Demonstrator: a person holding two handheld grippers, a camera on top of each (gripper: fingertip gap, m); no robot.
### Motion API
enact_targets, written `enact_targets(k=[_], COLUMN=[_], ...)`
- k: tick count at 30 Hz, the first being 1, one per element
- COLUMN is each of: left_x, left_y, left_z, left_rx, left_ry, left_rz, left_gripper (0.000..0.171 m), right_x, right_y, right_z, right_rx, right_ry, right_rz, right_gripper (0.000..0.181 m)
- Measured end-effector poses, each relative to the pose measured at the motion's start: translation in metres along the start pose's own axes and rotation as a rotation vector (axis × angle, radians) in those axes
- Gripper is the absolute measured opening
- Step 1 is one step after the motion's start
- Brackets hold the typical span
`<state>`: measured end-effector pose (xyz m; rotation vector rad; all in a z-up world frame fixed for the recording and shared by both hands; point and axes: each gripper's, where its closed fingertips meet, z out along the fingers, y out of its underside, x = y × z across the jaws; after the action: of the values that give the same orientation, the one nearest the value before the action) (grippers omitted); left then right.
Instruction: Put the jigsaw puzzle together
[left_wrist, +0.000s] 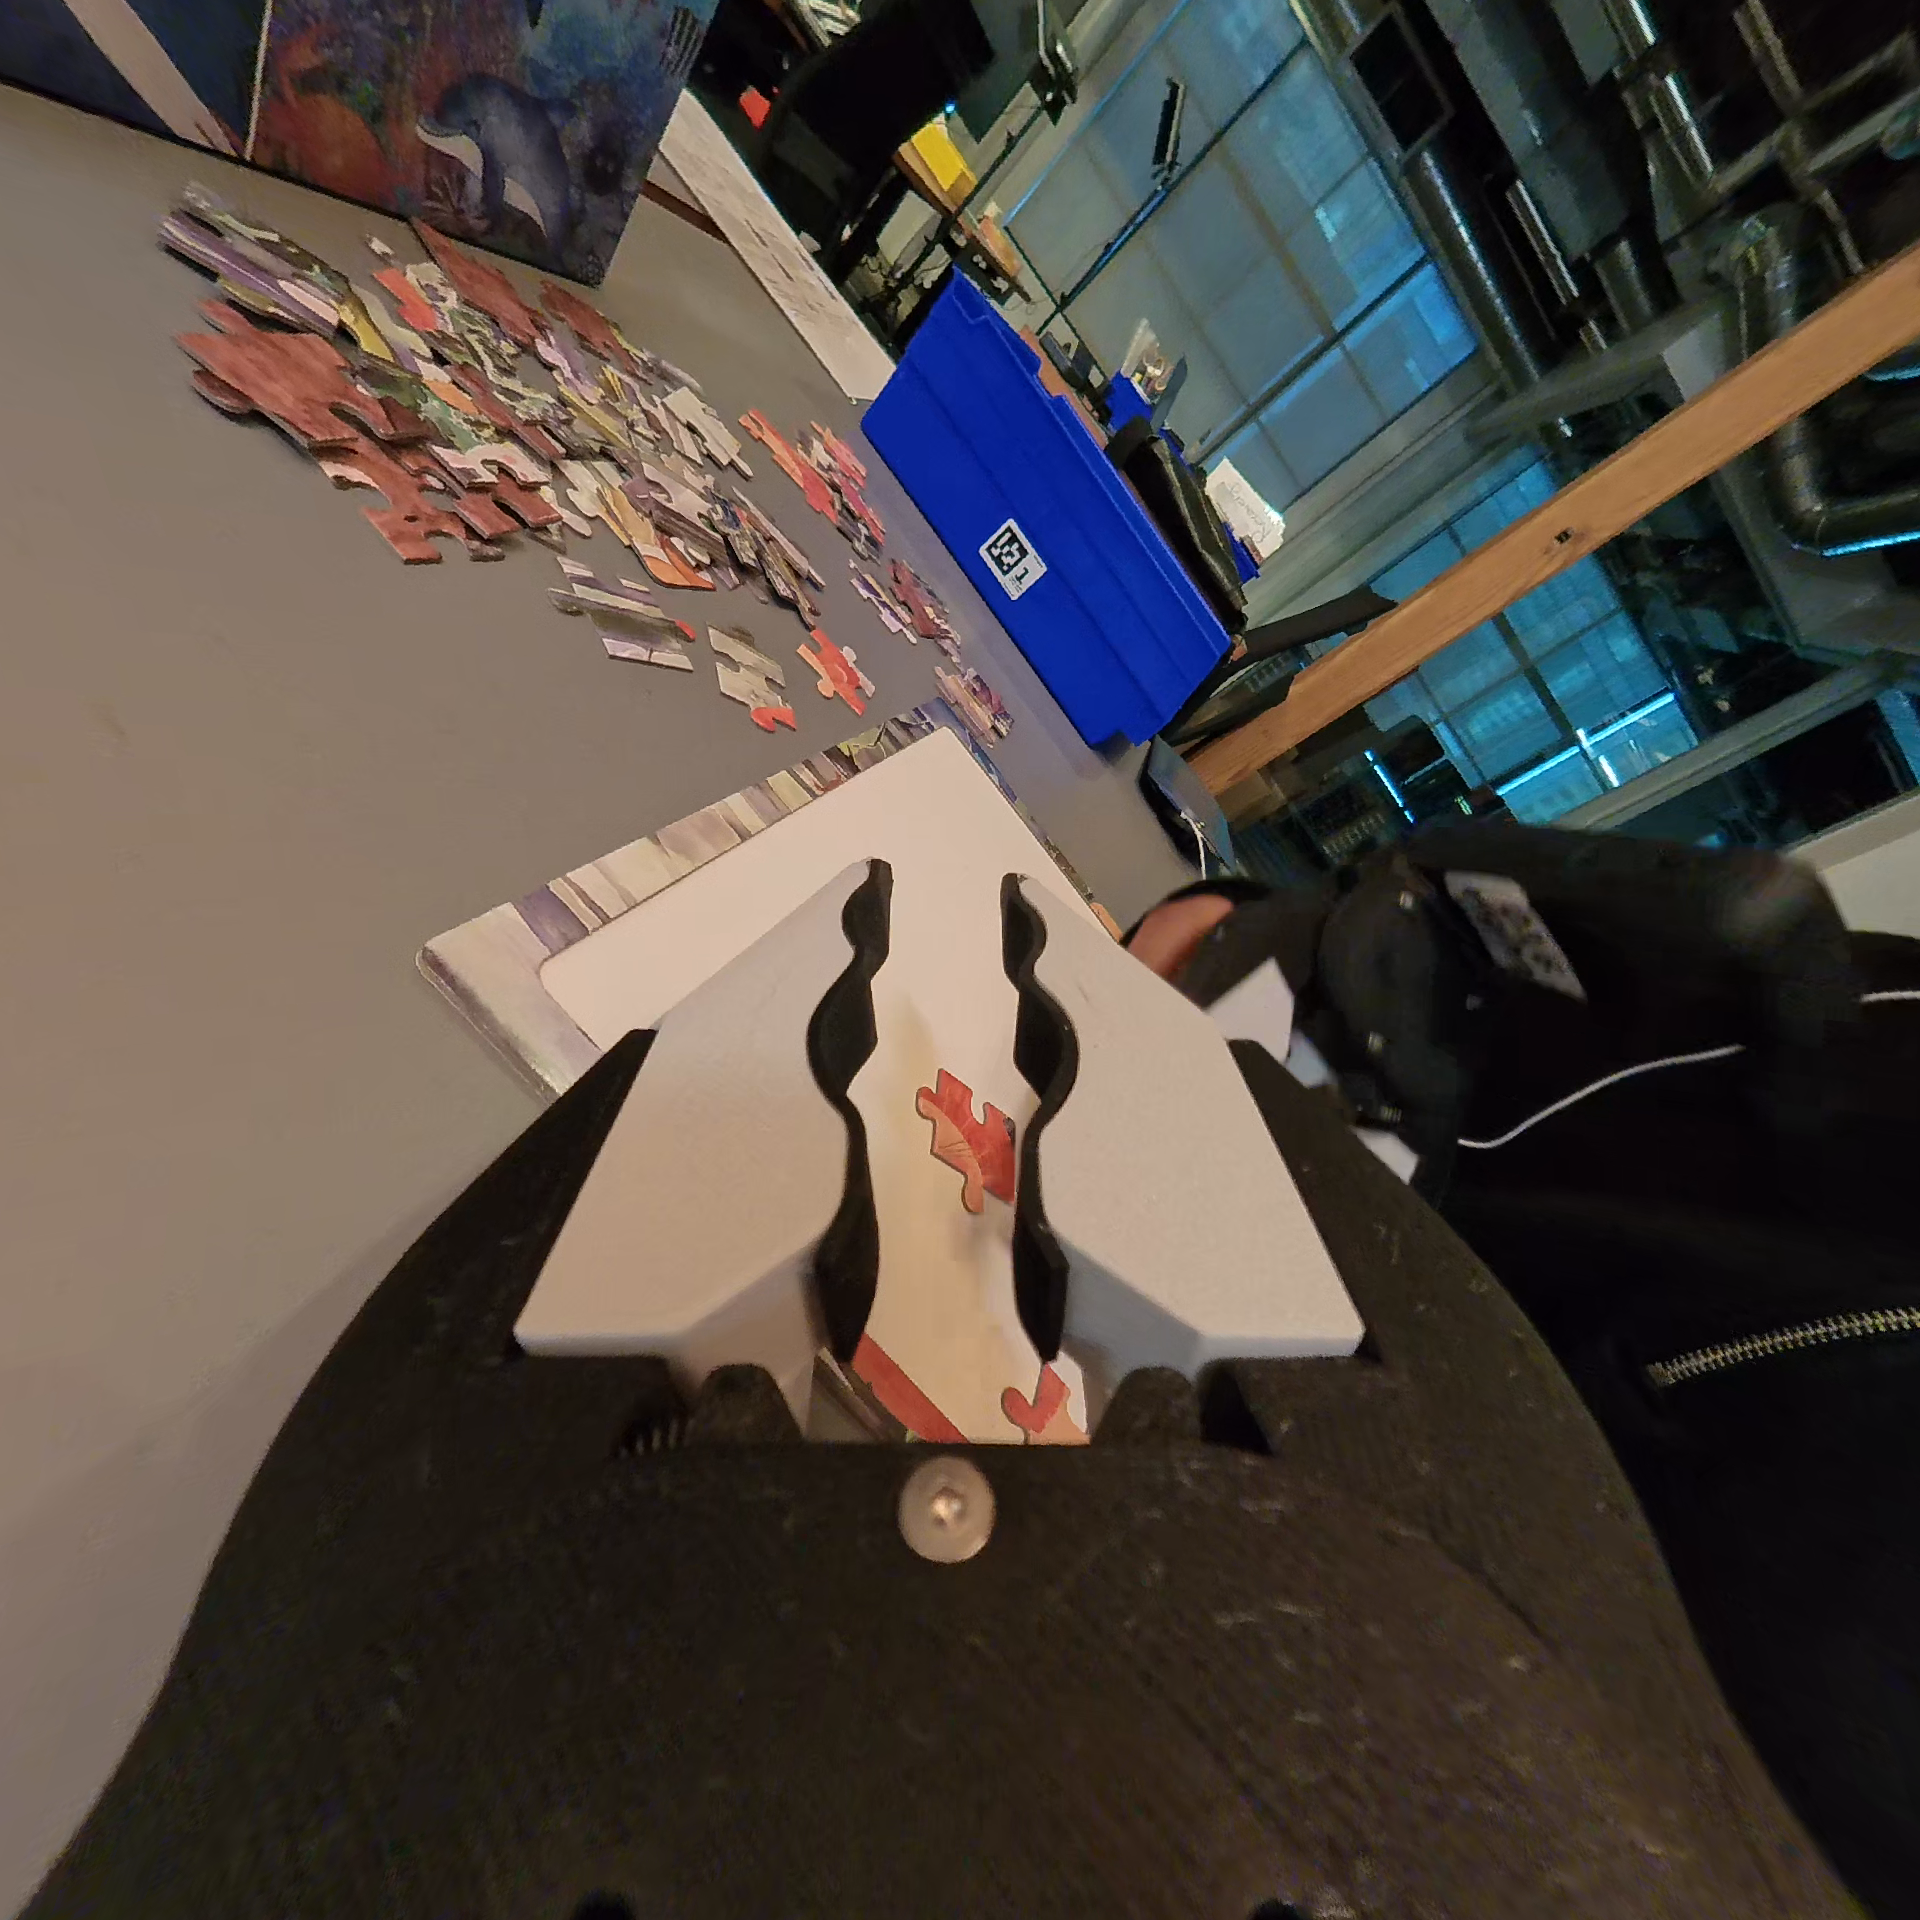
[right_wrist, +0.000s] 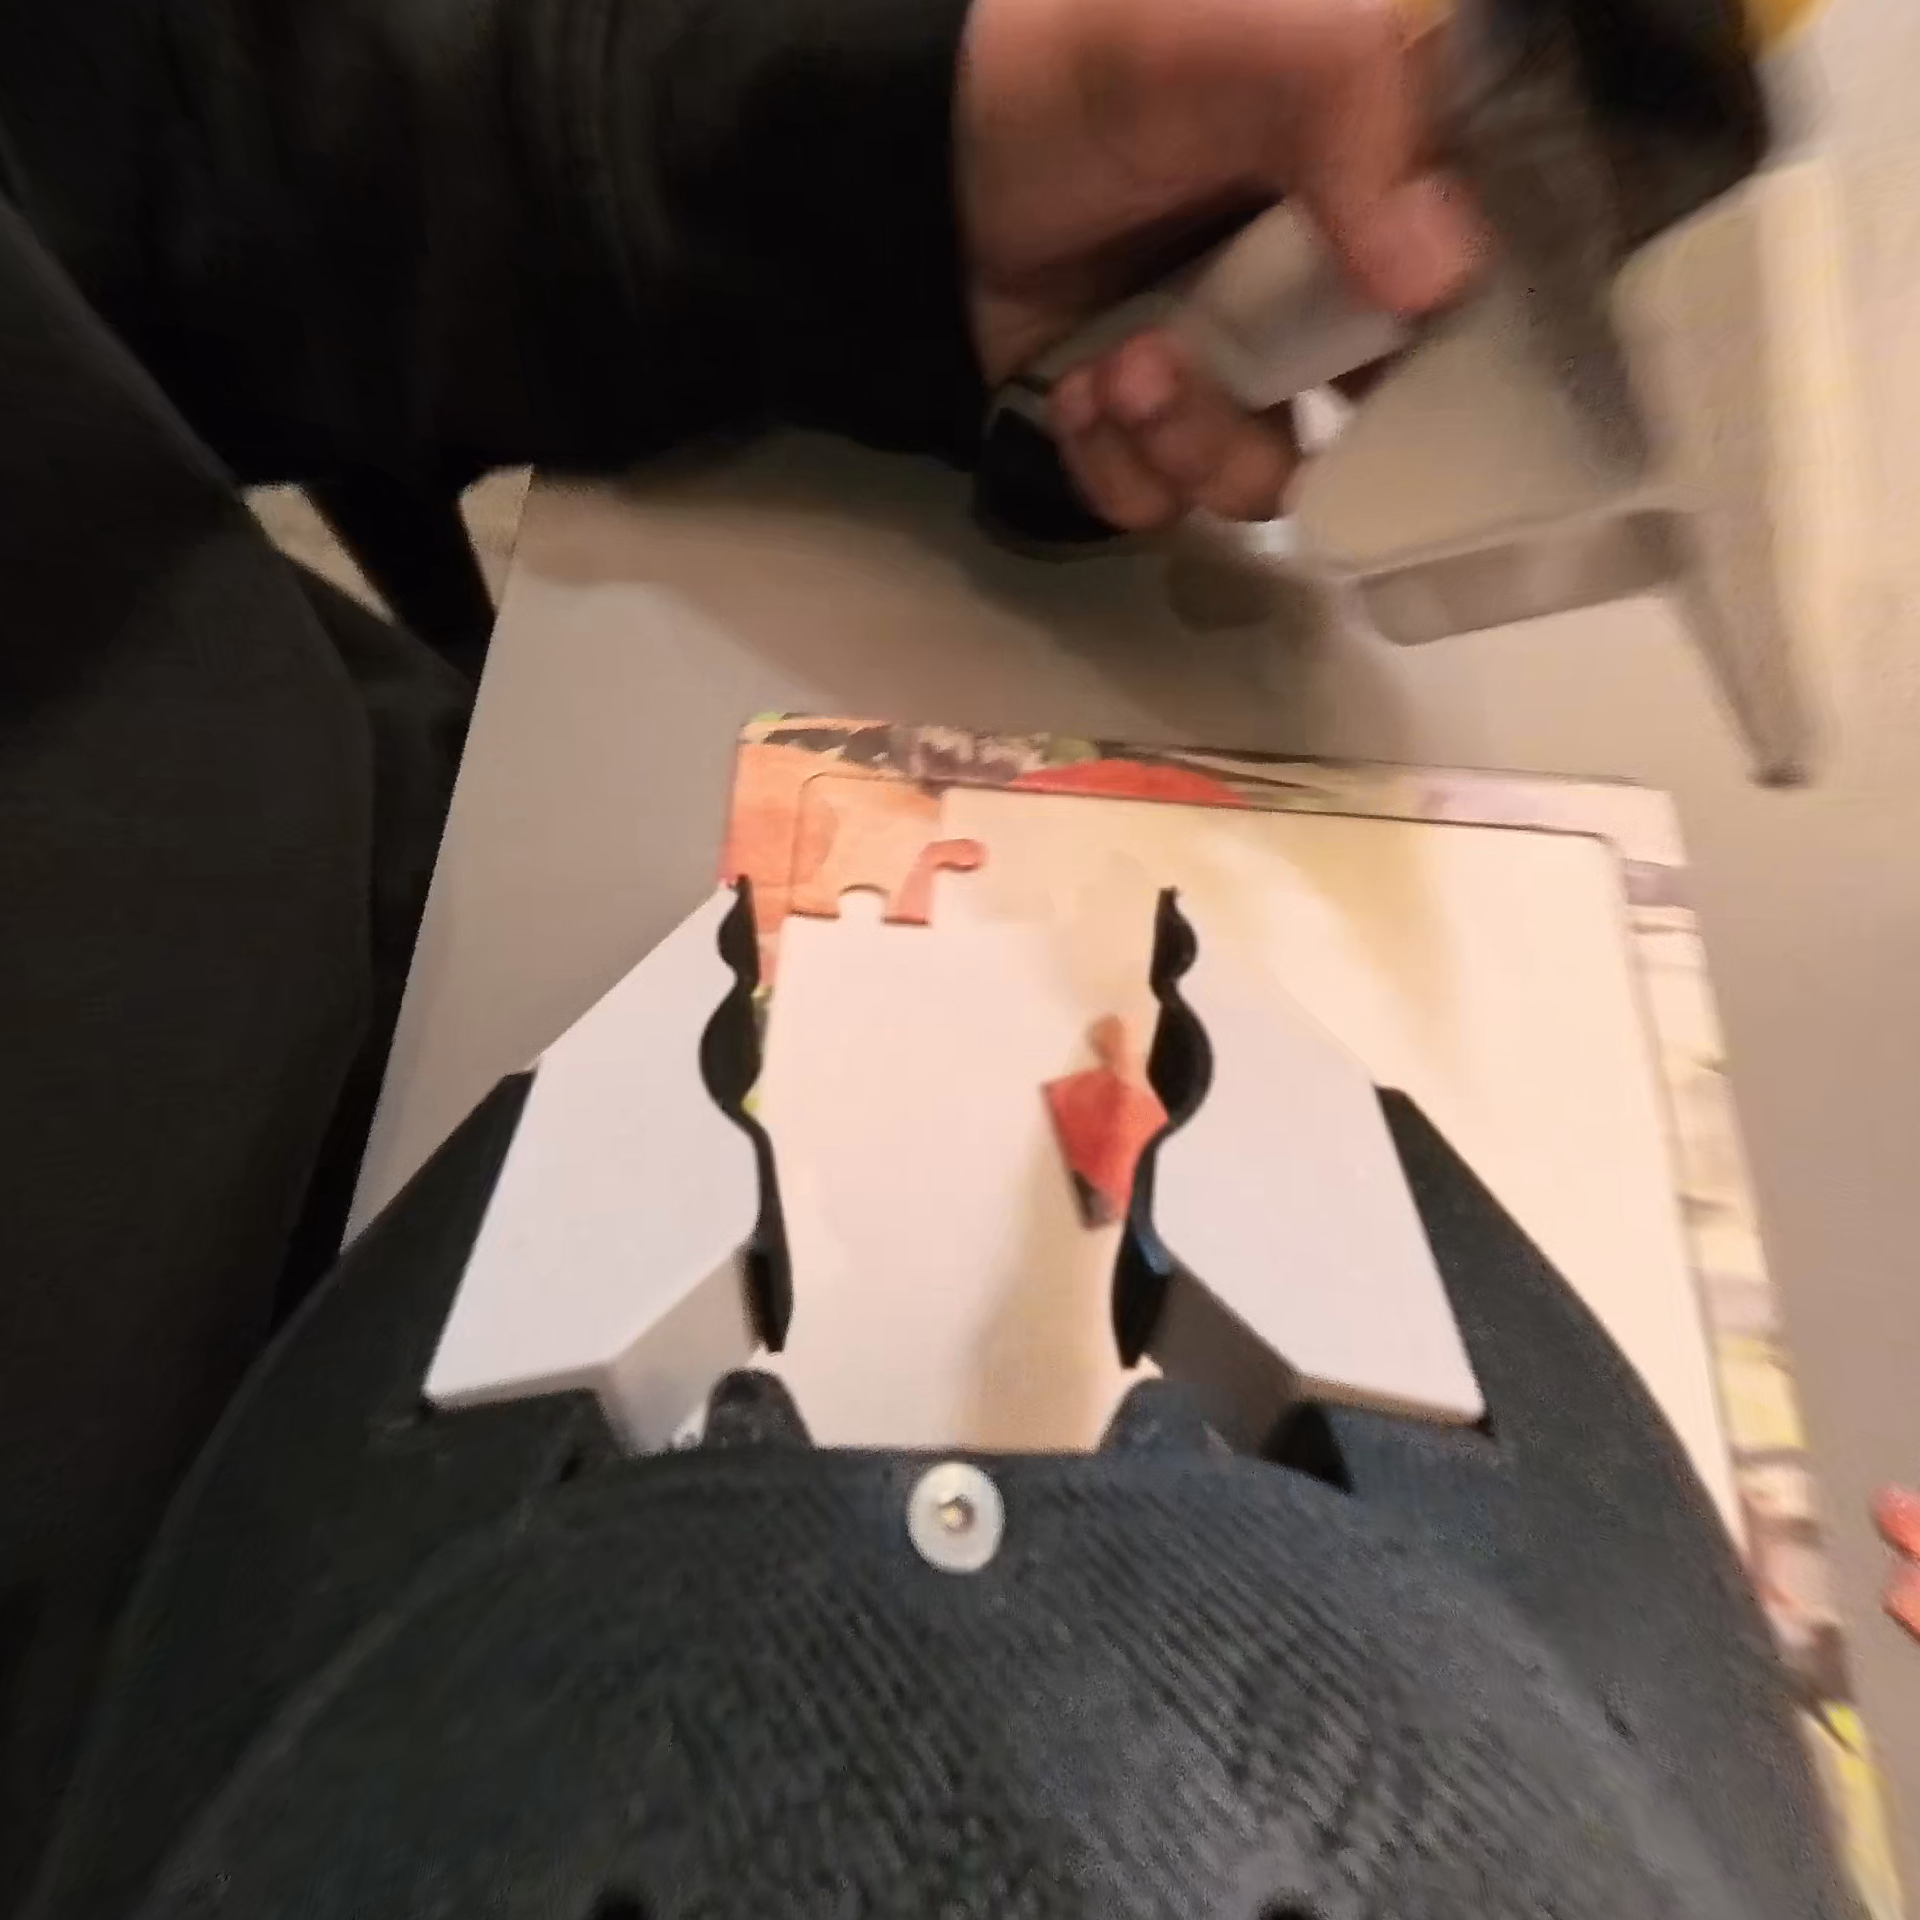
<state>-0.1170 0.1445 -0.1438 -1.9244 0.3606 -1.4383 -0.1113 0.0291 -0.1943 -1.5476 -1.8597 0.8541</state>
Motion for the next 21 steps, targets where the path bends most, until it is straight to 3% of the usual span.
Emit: enact_targets(k=[4, 9, 14, 21], left_x=[0.0, 0.002, 0.001, 0.002], left_y=[-0.001, 0.0, -0.006, -0.005], left_z=[0.0, 0.0, -0.005, -0.005], left_rx=[0.003, 0.001, 0.031, 0.026], left_ry=[0.005, 0.008, 0.012, 0.014], left_rz=[-0.004, -0.001, -0.011, -0.011], left_gripper=[0.02, 0.02, 0.02, 0.02], right_x=[0.033, 0.048, 0.039, 0.045], right_y=[-0.006, 0.021, 0.041, 0.044], right_z=[-0.03, -0.029, -0.02, -0.02], right_rx=[0.125, 0.049, -0.058, -0.067], right_ry=[0.012, 0.019, -0.023, 0.027], right_rz=[0.144, 0.159, 0.106, 0.055], right_gripper=[0.052, 0.061, 0.06, 0.039])
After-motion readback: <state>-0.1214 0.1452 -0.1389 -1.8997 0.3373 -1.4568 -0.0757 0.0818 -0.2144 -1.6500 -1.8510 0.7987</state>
